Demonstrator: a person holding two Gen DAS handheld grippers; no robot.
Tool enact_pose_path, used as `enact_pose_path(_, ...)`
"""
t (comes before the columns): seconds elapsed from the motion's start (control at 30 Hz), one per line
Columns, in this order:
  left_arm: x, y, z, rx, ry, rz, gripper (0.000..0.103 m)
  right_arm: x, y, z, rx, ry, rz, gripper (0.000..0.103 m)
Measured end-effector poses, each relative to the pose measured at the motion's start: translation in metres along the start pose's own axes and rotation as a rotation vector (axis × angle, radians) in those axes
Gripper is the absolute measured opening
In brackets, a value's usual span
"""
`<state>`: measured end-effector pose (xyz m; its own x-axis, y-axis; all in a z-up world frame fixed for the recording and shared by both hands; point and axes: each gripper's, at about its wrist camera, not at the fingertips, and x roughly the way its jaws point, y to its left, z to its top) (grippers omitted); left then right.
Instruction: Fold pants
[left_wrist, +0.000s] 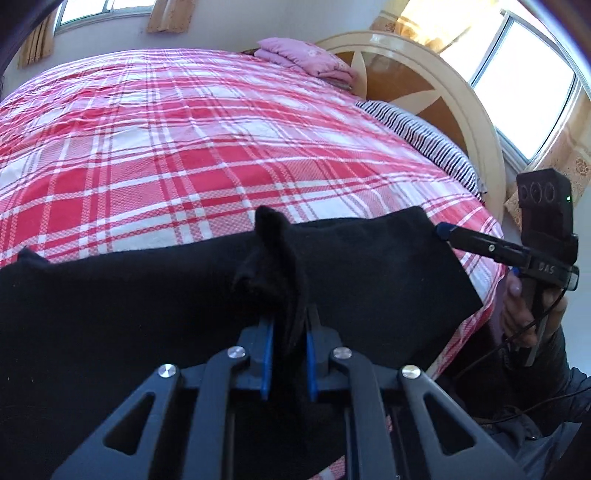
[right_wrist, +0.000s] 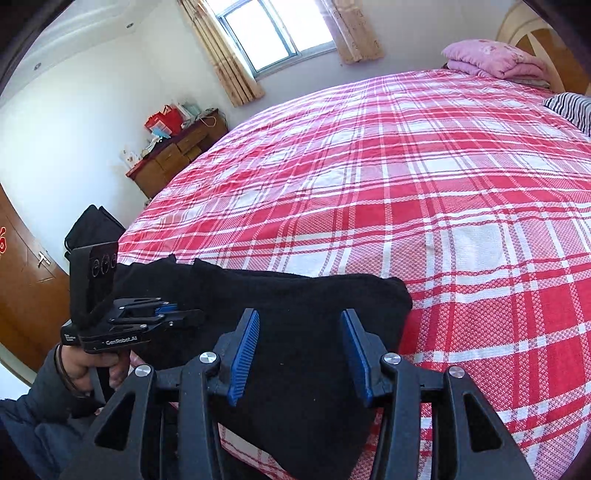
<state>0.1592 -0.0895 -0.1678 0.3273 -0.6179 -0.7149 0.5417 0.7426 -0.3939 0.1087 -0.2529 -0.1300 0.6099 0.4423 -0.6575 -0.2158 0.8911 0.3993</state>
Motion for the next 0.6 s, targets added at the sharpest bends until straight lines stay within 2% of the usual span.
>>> enact_pose_path(0.2,-0.03,0.002,0.003,-0.017,-0.037,0.001,0.014,-0.003,0.002,-0.001,0.004,-0.022,0.004,0.048)
enact_pose_path(0.37,-0.046,0.014,0.004,-0.042,-0.03,0.063,0.014,0.001,0.008,-0.005,-0.03,-0.015,-0.014,0.048)
enact_pose_path(0.5,-0.029,0.032,-0.003,-0.095,0.016,0.075,0.015,0.006,0.014,-0.009,-0.059,-0.002,-0.024,0.048)
enact_pose_path(0.57,-0.013,0.038,-0.008,-0.11,0.063,0.093,0.022,0.006,0.019,-0.01,-0.083,-0.002,-0.022,0.048)
enact_pose_path(0.6,-0.014,0.039,-0.01,-0.111,0.054,0.085,0.023,0.005,0.023,-0.01,-0.102,-0.004,-0.016,0.048)
